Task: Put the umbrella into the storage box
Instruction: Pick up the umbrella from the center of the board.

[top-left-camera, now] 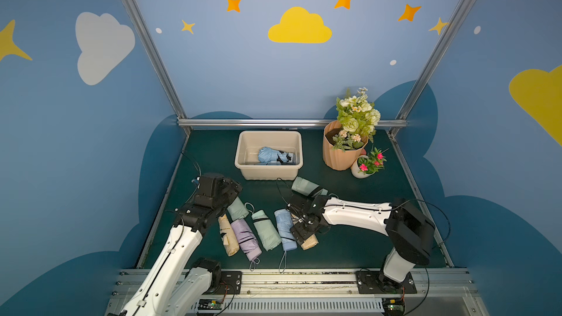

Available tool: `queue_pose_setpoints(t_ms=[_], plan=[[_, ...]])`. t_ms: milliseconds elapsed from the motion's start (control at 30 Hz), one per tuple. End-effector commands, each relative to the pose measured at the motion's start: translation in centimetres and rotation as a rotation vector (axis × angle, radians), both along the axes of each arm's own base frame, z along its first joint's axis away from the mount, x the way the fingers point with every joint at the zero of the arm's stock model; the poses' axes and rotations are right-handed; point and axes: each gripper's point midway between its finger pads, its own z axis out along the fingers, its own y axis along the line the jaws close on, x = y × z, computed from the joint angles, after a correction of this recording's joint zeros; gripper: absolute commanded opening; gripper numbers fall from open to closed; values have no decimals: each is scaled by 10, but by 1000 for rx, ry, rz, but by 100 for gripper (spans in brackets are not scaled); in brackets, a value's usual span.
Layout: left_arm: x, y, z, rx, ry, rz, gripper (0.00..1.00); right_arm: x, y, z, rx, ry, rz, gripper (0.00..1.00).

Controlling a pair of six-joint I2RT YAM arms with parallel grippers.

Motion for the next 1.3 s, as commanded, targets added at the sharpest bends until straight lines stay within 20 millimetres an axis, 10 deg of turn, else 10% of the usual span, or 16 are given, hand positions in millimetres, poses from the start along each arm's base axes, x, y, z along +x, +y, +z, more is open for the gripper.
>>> queue_pose_setpoints(t_ms=[0,367,700,1267], plan=[[4,2,1,23,-15,-7,89,17,-17,-1,-57,-74,-52,92],[10,-3,0,8,-4,-24,89,20,17,-7,-34,-84,53,84],[5,3,-2,-8,-26,18,89,21,9,-7,-35,-105,58,54],[12,-4,-19,-67,-3,34,89,62,25,184,634,-571,47,41]])
